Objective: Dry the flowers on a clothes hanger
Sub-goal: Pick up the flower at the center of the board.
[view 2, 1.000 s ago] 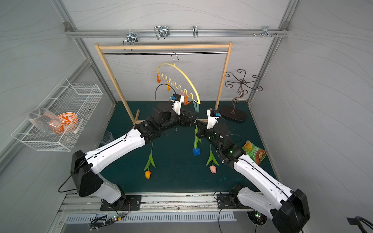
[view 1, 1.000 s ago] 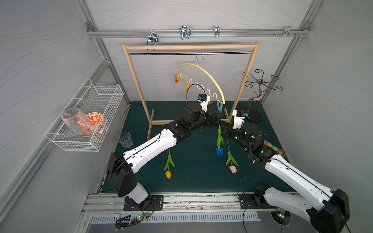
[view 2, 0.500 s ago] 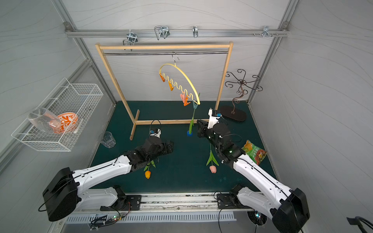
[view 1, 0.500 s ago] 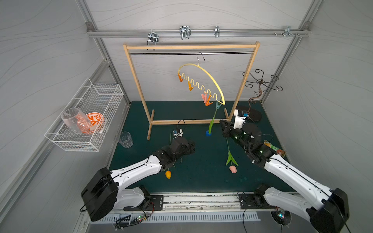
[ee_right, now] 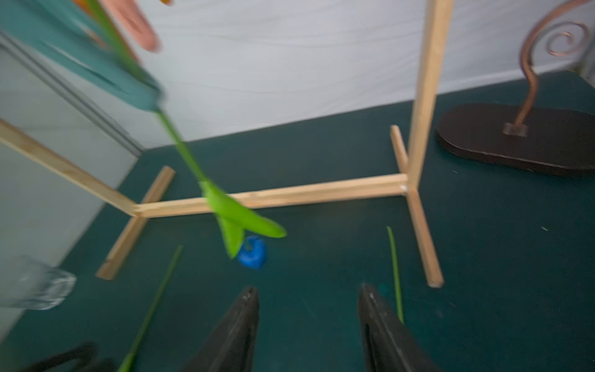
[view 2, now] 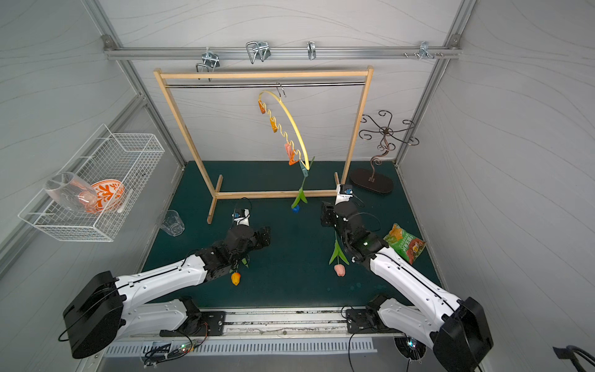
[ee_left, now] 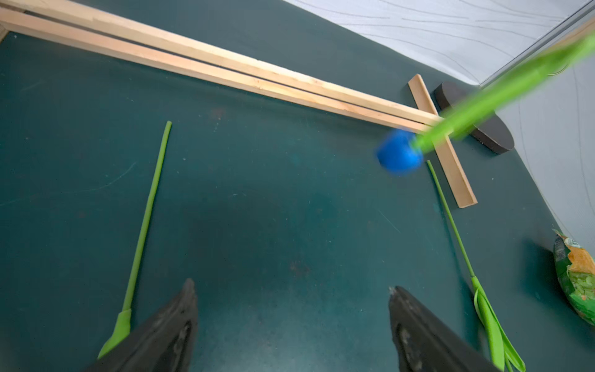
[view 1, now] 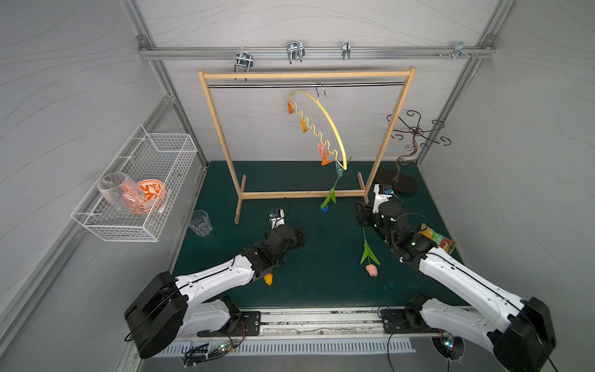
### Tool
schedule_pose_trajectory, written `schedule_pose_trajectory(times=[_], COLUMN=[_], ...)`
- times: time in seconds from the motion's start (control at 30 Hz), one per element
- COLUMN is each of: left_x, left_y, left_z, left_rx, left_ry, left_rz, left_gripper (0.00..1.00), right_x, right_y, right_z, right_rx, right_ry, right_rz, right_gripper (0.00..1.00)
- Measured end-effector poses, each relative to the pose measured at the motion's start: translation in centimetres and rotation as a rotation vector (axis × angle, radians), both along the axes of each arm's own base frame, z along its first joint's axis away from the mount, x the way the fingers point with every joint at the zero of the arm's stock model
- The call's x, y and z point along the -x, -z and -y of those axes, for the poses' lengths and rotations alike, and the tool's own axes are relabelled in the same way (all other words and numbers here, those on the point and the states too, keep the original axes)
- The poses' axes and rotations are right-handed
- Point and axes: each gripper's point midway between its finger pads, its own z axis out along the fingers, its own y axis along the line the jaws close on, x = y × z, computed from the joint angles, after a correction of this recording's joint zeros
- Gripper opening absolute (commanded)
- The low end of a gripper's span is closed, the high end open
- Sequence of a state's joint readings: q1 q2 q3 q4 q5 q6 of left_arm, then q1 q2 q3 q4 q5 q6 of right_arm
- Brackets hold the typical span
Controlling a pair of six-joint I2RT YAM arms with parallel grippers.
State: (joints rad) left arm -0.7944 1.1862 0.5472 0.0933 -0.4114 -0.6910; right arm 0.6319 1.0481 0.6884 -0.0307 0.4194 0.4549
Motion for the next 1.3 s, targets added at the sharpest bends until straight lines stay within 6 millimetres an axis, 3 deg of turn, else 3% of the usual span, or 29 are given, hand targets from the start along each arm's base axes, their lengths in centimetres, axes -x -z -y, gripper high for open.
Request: schedule_pose_trajectory(times=[0.13,0.2,0.3,0.43,0.57,0.7,0.83,0.93,1.1,1.2,1.3], left_x=[-0.3,-0.3,-0.5,-0.7,-0.8,-0.8,-0.8,-0.8,-0.7,-0.6,-0.6], left_y=[0.2,0.6,0.7,0.5,0.1,-0.1,-0.1,-0.2,-0.3,-0.4,-0.4], left_z=[0.4,0.4,0.4,0.2,0.1,0.0,0.1,0.1,-0.3,-0.8,-2.4], left_rx=[0.002,-0.019,-0.035,-0.040,-0.032,-0.025,-0.020,-0.016,-0.011,-0.006,-0.004], left_ry=[0.004,0.007,0.004,-0.009,-0.014,-0.016,-0.012,-0.013,-0.026,-0.050,-0.135], left_rz=[0.006,-0.009,-0.010,-0.001,0.016,0.023,0.024,0.027,0.035,0.040,0.035], left_gripper=[0.93,0.92,0.92,0.92,0.92,0.92,0.92,0.92,0.92,0.92,0.93], right_x=[-0.3,-0.2,-0.2,-1.0,-1.4,-1.4,-0.8,-0.3,0.9,2.6,4.7], right_y=[8.7,12.1,15.1,16.9,18.0,18.2,18.3,18.3,18.0,16.4,12.4], right_z=[3.9,5.3,6.0,4.9,4.0,4.0,3.7,3.5,2.6,1.0,-2.6], right_rx=[0.094,0.115,0.130,0.127,0.119,0.118,0.152,0.172,0.224,0.265,0.243], right_ry=[0.125,0.164,0.177,0.140,0.122,0.140,0.157,0.154,0.143,0.093,-0.011], right_rz=[-0.228,-0.345,-0.465,-0.543,-0.589,-0.583,-0.567,-0.560,-0.549,-0.516,-0.423], right_gripper=[0.53,0.52,0.50,0.45,0.39,0.18,0.12,0.01,0.00,0.00,0.00])
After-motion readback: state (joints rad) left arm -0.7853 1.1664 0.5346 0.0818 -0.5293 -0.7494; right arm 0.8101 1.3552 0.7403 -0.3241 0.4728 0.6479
